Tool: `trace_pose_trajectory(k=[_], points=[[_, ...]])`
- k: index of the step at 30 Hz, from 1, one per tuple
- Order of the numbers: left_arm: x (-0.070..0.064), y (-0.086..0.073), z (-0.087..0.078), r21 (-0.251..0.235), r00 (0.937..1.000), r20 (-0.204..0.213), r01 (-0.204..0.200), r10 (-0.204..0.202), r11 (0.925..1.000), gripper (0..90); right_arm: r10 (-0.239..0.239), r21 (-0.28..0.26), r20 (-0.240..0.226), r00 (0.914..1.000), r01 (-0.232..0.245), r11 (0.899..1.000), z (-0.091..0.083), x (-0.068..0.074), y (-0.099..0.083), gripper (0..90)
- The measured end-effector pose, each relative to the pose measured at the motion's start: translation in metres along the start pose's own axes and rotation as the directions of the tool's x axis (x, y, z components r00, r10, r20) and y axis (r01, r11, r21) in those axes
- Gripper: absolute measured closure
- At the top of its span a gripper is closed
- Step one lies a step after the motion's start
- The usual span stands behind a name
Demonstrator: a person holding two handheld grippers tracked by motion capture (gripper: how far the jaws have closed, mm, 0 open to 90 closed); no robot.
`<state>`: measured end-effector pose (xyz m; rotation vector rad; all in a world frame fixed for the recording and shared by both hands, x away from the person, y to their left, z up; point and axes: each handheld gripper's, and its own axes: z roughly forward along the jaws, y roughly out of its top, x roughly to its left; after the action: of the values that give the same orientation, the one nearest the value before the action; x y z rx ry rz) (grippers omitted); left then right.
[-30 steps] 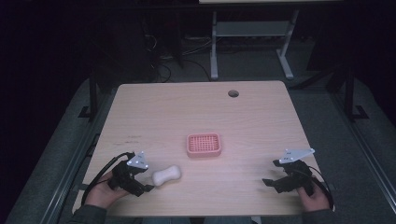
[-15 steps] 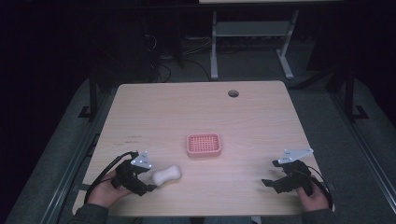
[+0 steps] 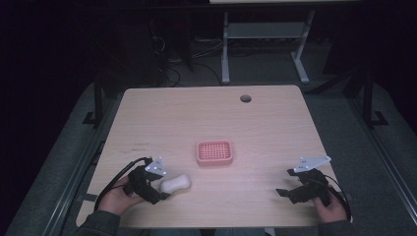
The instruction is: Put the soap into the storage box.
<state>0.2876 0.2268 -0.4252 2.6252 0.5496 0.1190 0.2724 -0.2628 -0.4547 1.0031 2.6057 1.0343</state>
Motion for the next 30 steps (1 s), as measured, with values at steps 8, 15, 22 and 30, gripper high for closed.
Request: trace_pose_trajectory(k=[8,15,22,30], points=[[0.001,0.007,0.006,0.016,0.9999,0.004,-0.009,0.009,0.9998,26.4,-0.004,-0.002,-0.001,1.0000,0.004,1.000,0.000,0.000,0.000,14.3],[0.001,0.014,0.012,0.022,0.9998,0.012,-0.017,0.017,0.9996,27.0,-0.005,-0.001,-0.001,1.0000,0.005,1.000,0.000,0.000,0.000,14.3],[0.003,0.018,0.016,0.032,0.9996,0.024,-0.016,0.015,0.9994,28.6,-0.005,-0.003,0.000,1.0000,0.005,1.000,-0.001,0.000,0.000,14.3],[0.005,0.022,0.022,0.033,0.9994,0.032,-0.010,0.009,0.9994,32.6,-0.004,-0.007,0.002,1.0000,0.004,1.000,-0.001,0.000,0.000,14.3]])
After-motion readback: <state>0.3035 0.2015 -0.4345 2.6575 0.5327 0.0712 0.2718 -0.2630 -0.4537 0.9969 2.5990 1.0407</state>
